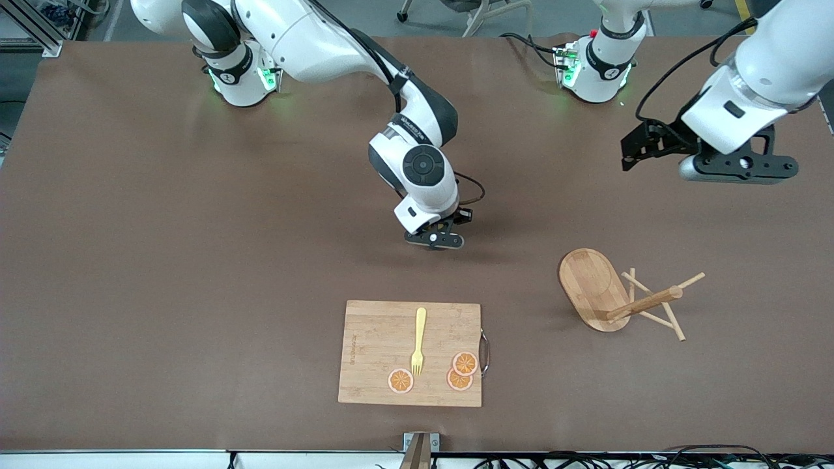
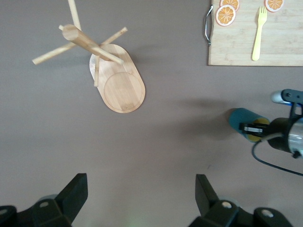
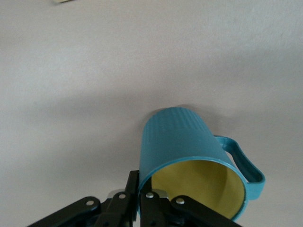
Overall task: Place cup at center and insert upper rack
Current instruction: 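Set the mug down at center with the right gripper while the left gripper approaches, then withdraw the right gripper to rest while the left gripper moves above the mug, then lower the open left gripper beside the mug handle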
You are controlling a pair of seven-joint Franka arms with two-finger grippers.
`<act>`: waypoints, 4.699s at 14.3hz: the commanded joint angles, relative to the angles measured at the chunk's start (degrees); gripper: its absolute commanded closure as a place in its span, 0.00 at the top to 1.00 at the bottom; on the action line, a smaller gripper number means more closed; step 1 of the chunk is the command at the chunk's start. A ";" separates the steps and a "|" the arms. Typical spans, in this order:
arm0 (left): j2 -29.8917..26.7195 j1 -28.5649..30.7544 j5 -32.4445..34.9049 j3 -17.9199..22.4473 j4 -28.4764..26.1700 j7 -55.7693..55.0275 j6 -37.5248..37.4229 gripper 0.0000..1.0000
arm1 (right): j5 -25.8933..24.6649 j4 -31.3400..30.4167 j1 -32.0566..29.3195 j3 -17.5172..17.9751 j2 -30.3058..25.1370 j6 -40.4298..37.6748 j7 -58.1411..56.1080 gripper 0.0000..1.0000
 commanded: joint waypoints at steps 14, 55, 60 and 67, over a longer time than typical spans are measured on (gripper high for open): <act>-0.41 0.16 -3.02 -4.36 -1.12 -5.47 -0.09 1.00 | 0.78 1.79 5.25 -0.49 1.33 -0.71 -2.25 0.41; 15.83 -14.51 36.69 -34.86 -24.15 -78.76 38.93 1.00 | -11.61 -11.92 -52.50 -1.36 -41.90 -28.57 -58.41 1.00; 19.19 -17.14 44.24 -34.69 -24.32 -86.12 38.93 1.00 | -11.53 -18.30 -51.97 -1.36 -47.33 -28.05 -57.89 1.00; 26.74 -21.80 65.51 -34.16 -24.50 -110.03 37.01 1.00 | -11.79 -27.48 -51.97 -1.28 -53.69 -25.66 -57.71 1.00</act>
